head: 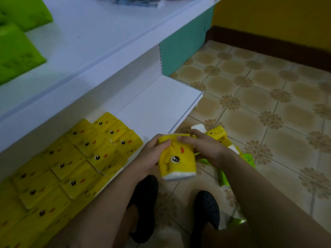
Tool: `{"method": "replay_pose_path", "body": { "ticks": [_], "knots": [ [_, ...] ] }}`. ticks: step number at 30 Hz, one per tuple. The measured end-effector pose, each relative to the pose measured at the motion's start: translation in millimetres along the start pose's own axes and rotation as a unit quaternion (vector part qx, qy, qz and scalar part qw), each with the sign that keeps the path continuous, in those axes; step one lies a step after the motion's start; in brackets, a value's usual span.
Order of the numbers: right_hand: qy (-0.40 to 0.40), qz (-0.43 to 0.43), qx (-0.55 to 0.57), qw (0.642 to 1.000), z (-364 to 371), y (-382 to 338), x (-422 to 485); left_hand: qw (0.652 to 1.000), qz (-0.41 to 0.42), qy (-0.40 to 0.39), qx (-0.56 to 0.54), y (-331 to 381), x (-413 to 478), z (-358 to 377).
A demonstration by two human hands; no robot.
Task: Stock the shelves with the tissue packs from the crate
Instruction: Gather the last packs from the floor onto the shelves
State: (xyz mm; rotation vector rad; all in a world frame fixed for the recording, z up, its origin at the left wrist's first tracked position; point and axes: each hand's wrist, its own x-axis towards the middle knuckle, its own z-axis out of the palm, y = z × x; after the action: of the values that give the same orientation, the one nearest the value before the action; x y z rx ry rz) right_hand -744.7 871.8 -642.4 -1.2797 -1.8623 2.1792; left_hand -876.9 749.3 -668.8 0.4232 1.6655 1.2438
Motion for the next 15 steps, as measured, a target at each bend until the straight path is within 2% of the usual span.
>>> {"method": "replay_pose_path", "body": {
  "ticks": [2,4,6,8,10,15],
  "knots": [
    [-0.006,-0.002,-0.022,1.0,5.0,-1.4,5.7,1.0,0.006,0.008,0.008,-2.0,2.8,-3.8],
    [0.021,-0.02,-0.032,0.999,6.0,-6.3,10.4,0.999,0.003,0.039,0.002,-1.7,9.2,-8.6],
    [0.082,-0.032,-0.013,0.996,3.6,-8.4,14.9,0.994,0.036,0.024,0.096,-2.9,13.5,-12.2],
    [0.123,-0.028,0.02,0.992,1.4,-4.8,18.8,0.975,0.076,-0.02,0.206,-6.2,15.4,-10.7],
    [0.126,-0.013,0.057,0.99,1.1,0.8,23.1,0.968,0.091,-0.022,0.232,-9.2,18.9,-10.1],
    [0.092,0.006,0.107,0.99,8.5,6.3,41.1,0.971,0.103,0.024,0.215,-12.8,30.2,-22.4]
  ]
}}
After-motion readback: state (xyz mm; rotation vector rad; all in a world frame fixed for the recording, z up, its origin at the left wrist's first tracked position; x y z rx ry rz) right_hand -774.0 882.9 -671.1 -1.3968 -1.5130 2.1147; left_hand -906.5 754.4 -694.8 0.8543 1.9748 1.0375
